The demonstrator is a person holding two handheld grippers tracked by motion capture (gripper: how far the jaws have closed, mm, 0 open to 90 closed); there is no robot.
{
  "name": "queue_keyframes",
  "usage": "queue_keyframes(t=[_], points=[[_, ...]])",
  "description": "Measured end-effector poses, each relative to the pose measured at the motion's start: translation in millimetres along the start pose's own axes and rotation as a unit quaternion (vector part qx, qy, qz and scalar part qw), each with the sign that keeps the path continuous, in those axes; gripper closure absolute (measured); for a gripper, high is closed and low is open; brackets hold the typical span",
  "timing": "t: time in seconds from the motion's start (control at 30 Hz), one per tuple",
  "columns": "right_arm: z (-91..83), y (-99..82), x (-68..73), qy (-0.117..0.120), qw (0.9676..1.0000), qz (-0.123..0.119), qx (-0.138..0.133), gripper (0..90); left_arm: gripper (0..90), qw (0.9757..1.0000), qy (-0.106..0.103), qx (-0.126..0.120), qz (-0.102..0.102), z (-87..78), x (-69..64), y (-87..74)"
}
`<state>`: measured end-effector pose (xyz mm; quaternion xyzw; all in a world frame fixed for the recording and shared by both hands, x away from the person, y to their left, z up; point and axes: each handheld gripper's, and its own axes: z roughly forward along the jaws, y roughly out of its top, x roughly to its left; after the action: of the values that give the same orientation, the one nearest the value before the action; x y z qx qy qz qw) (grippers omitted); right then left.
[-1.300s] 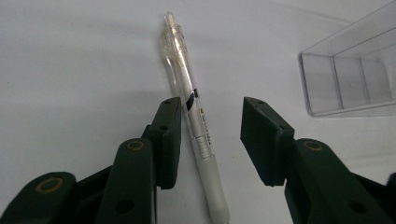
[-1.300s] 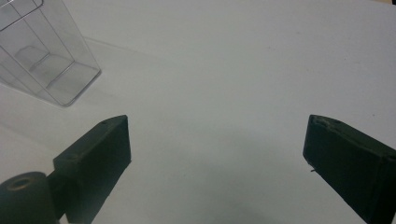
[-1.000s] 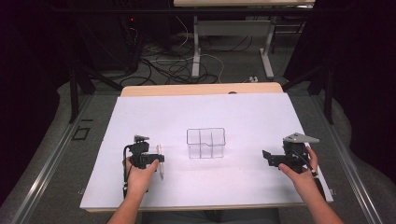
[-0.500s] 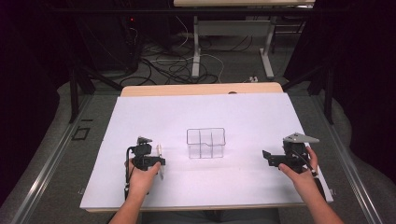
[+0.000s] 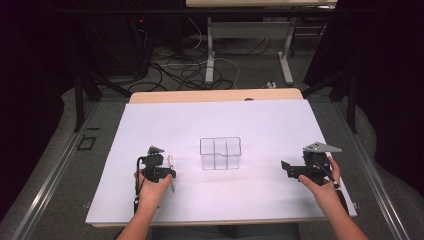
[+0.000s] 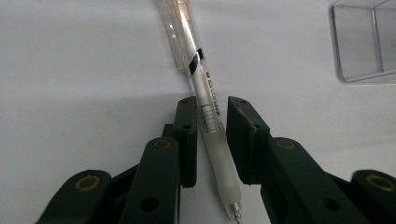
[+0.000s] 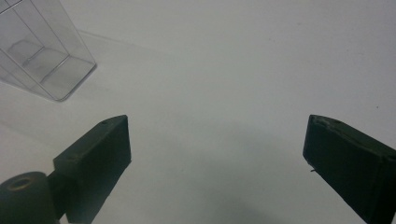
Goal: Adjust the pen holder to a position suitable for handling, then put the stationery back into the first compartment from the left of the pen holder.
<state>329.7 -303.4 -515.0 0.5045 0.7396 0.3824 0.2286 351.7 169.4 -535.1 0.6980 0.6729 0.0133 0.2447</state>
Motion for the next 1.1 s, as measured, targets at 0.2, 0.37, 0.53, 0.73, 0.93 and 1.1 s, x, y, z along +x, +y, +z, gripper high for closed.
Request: queue_keyframes(t=[0.2, 0.37, 0.53, 0.73, 0.93, 1.1], points=[[1.1, 0.2, 1.0, 0.000, 1.0000, -0.002, 0.002, 7.0, 79.2, 0.9995, -0.026, -0.002, -0.016, -1.7, 4.4, -0.4], [1.8, -0.3, 1.8, 0.001, 1.0000, -0.003, 0.003, 7.0, 79.9, 0.9995, -0.029, -0.001, -0.016, -2.7, 4.7, -0.7], [1.2, 0.2, 1.3, 0.000, 1.0000, -0.003, 0.001, 7.1, 80.0, 0.9993, -0.033, -0.003, -0.016, -4.0, 7.2, -0.2], [2.1, 0.6, 1.4, 0.000, 1.0000, -0.004, 0.002, 7.4, 80.2, 0.9985, -0.052, -0.006, -0.013, -11.0, 11.3, 1.5], [1.7, 0.1, 3.7, 0.004, 0.9999, -0.015, 0.004, 7.4, 80.3, 0.9971, -0.074, -0.018, -0.011, -20.1, 15.2, 2.8], [0.2, -0.2, 4.1, 0.008, 0.9998, -0.019, 0.002, 7.3, 80.3, 0.9956, -0.090, -0.024, -0.005, -28.4, 16.5, 3.5]])
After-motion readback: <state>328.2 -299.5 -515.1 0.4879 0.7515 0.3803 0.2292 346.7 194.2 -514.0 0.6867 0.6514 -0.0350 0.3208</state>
